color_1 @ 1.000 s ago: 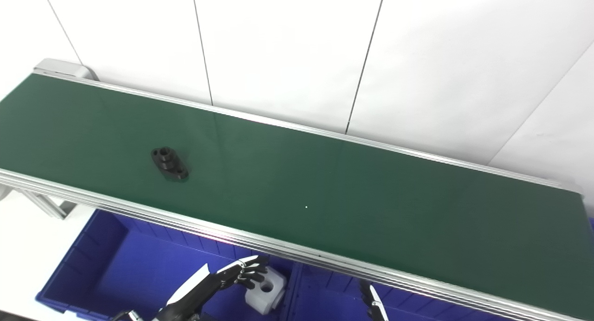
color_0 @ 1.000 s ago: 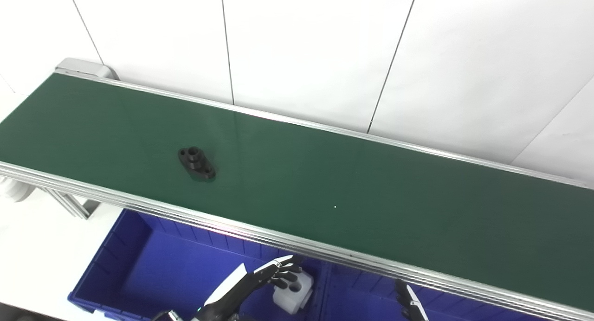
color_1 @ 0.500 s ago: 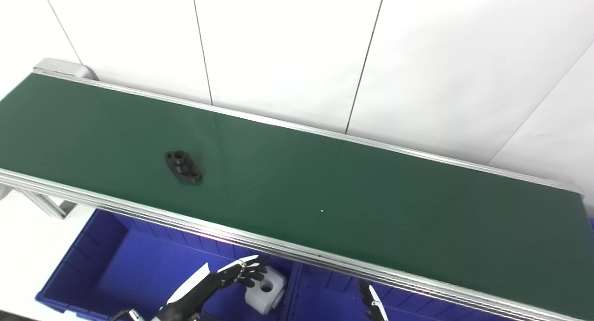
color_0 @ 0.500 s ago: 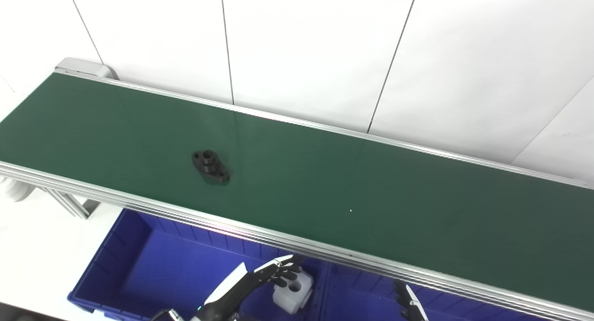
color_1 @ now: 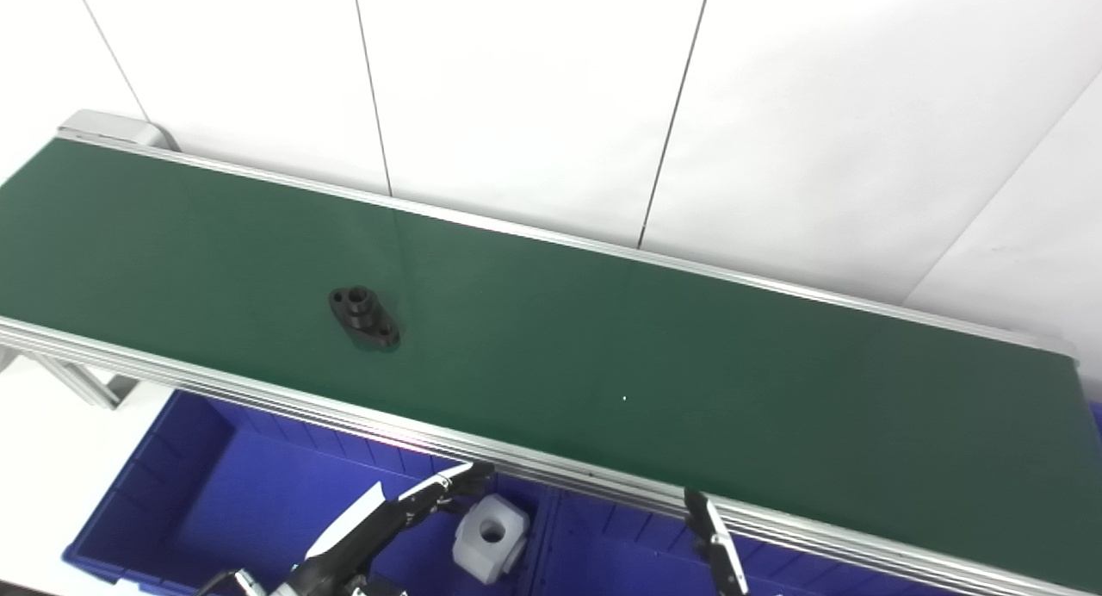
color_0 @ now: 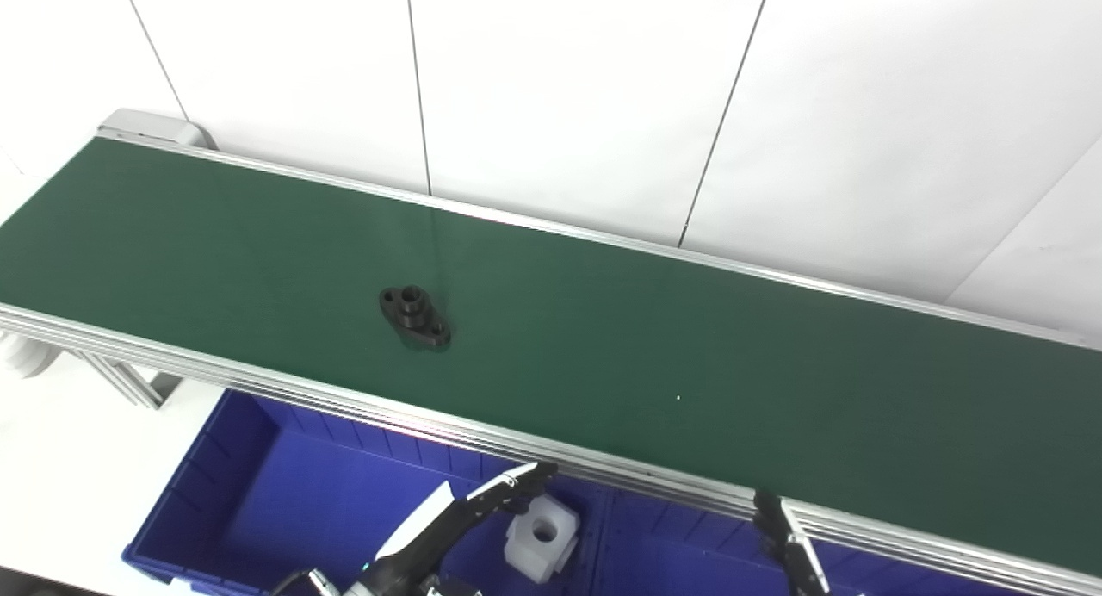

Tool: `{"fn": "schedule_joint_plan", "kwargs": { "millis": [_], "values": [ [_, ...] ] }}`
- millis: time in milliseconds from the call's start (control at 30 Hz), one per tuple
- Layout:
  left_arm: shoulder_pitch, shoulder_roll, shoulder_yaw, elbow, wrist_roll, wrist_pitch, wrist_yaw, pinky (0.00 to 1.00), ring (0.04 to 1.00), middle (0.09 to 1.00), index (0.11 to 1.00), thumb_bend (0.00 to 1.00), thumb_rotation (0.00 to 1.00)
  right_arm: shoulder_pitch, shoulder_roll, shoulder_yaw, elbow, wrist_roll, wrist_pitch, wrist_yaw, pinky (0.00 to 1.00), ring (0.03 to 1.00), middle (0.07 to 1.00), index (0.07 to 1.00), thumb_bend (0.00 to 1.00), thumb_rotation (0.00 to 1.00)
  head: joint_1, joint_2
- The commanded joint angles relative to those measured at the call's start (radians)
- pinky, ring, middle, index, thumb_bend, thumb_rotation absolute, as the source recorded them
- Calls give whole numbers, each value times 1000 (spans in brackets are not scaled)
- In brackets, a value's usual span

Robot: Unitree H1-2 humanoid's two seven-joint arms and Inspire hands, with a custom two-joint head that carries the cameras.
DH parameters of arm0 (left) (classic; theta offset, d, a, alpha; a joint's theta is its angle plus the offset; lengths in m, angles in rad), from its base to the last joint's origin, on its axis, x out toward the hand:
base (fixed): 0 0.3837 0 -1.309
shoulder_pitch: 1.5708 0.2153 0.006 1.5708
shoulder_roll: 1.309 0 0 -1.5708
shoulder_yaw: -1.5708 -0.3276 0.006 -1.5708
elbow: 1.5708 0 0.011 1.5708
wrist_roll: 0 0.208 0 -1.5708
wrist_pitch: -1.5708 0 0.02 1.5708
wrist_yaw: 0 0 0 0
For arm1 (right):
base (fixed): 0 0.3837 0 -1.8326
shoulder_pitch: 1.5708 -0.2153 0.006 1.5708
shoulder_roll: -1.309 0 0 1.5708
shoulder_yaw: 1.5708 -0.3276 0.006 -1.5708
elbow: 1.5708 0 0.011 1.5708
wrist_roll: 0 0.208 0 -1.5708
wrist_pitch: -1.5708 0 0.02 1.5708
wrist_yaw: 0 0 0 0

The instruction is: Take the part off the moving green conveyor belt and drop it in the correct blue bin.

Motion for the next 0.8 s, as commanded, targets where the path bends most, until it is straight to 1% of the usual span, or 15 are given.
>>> {"fn": "schedule_joint_plan", "kwargs": {
  "millis": [0,67,100,233,333,400,500,633,733,767],
  "values": [
    [-11,7,-2,-34,-20,-32,-4,823,885,923,931,745,282,4,12,-5,-71,-24,-43,-13,844,885,903,911,732,328,-6,3],
    [-12,9,-4,-34,-23,-33,-6,823,888,928,935,738,281,-3,17,-9,-102,-29,-25,-5,835,884,903,909,745,344,-8,4],
    [-13,10,-5,-34,-26,-33,-7,823,889,929,936,736,280,-11,18,-12,-126,-28,-5,6,834,884,904,908,747,347,-7,5],
    [-13,11,-8,-34,-37,-34,-13,853,905,939,941,716,293,-42,15,-29,-183,-24,45,42,798,876,908,913,767,365,-3,8],
    [-13,12,-9,-36,-44,-28,-21,865,911,942,946,722,367,-78,7,-46,-204,-11,67,66,793,873,907,914,765,362,-1,8],
    [-14,14,-10,-35,-48,-26,-27,867,912,942,947,724,380,-96,8,-54,-214,-5,80,78,793,874,908,914,764,363,-2,6],
    [-21,18,-13,-22,-56,-37,-30,866,911,941,948,724,440,-131,17,-66,-232,-22,108,94,751,858,899,904,769,360,-6,5],
    [-28,22,-14,-13,-63,-43,-32,856,904,936,945,735,541,-192,21,-72,-256,-33,141,117,774,853,890,890,755,321,-14,2],
    [-37,29,-19,-4,-79,-45,-41,844,904,939,947,723,568,-250,21,-77,-277,-70,190,147,781,850,880,889,750,329,-27,2],
    [-39,31,-19,-2,-80,-46,-43,842,903,937,945,722,594,-262,23,-78,-282,-78,204,155,777,847,875,889,748,334,-28,2]
  ]
}}
